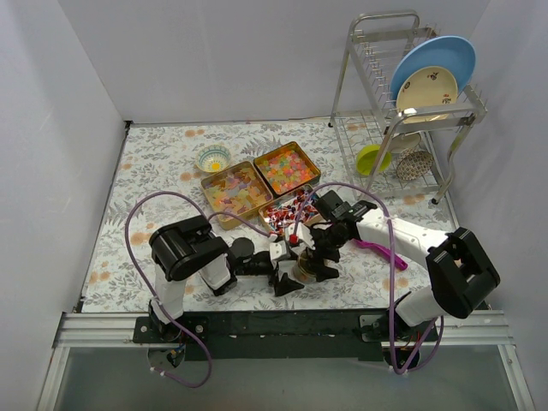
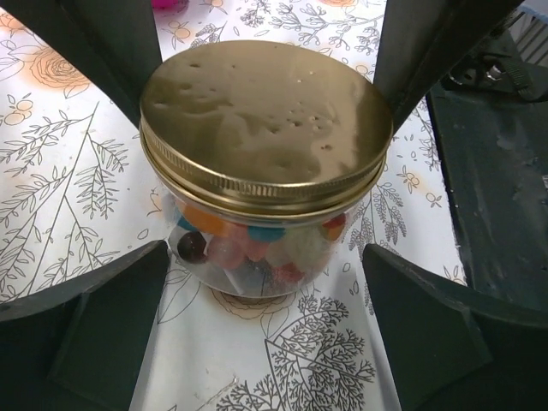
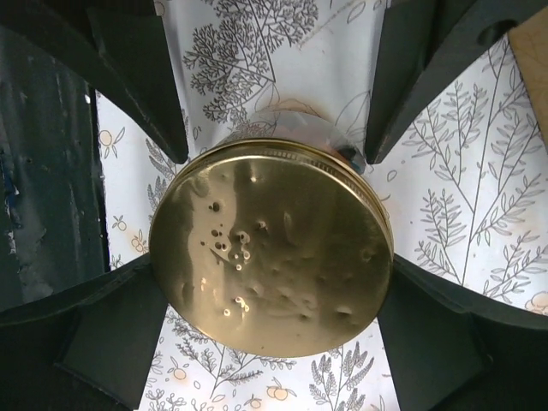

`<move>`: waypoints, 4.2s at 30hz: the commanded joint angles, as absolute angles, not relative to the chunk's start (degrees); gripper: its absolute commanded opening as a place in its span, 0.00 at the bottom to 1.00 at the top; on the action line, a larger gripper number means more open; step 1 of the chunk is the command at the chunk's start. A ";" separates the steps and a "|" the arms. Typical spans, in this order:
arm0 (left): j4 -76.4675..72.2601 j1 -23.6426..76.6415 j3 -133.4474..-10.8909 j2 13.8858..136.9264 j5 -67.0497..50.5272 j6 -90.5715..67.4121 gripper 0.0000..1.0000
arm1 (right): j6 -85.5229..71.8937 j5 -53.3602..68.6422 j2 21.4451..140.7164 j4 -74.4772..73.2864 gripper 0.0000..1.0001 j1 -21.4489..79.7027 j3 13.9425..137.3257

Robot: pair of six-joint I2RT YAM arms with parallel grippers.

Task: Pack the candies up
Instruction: Move the packing bottle to the center of the board, then screw the bottle lid onto the packing bottle.

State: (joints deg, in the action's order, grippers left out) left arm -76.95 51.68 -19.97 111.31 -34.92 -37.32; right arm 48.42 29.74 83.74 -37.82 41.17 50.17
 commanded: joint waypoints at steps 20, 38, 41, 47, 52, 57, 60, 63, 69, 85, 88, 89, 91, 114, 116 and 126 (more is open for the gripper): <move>-92.27 63.28 -22.59 120.22 -12.74 -29.18 0.98 | 41.58 24.98 86.66 -35.08 0.97 47.63 54.40; -105.38 68.64 -16.78 123.74 -12.84 -24.25 0.98 | 39.46 23.73 84.82 -32.61 0.95 52.47 50.72; -105.29 68.55 -17.23 125.15 -12.48 -25.05 0.96 | 38.24 23.90 83.76 -32.43 0.98 52.38 49.57; -105.29 68.03 -15.56 124.81 -16.34 -24.78 0.86 | 36.21 26.98 80.42 -36.03 0.98 51.42 51.15; -105.29 67.24 -14.41 125.15 -18.99 -21.54 0.80 | 36.03 26.46 79.80 -39.55 0.98 50.98 52.91; -105.29 66.62 -14.15 125.33 -20.74 -21.97 0.76 | 36.56 23.65 80.51 -40.95 0.98 50.36 53.52; -105.29 66.36 -13.97 125.16 -22.14 -22.50 0.75 | 37.96 23.20 79.37 -43.59 0.98 48.87 53.70; -105.03 66.01 -14.24 125.86 -23.72 -22.94 0.75 | 39.28 22.50 78.40 -44.65 0.98 47.55 53.00; -105.11 64.87 -15.55 129.10 -24.79 -24.08 0.77 | 39.81 24.17 79.10 -44.56 0.98 45.53 54.58; -105.47 60.56 -20.30 134.04 -16.52 -29.80 0.84 | 15.94 9.49 70.58 -23.49 0.98 50.10 44.92; -105.38 60.21 -19.78 133.77 -17.14 -29.88 0.84 | 12.58 10.10 69.17 -21.98 0.98 50.10 44.65; -105.38 59.77 -19.60 133.68 -17.31 -30.06 0.84 | 12.57 10.63 69.00 -21.71 0.98 50.10 44.65; -105.47 59.33 -19.51 133.51 -17.67 -30.58 0.83 | 12.22 9.76 67.68 -20.75 0.98 50.10 44.56; -105.47 58.01 -20.04 134.47 -19.25 -33.31 0.82 | 12.57 14.06 64.16 -33.22 0.98 49.66 44.65; -105.38 58.01 -20.04 134.47 -19.34 -33.40 0.82 | 12.92 15.20 63.81 -32.70 0.98 49.66 44.30; -105.21 57.92 -20.57 135.35 -18.02 -34.98 0.72 | 14.41 15.82 64.86 -32.96 0.98 48.87 44.30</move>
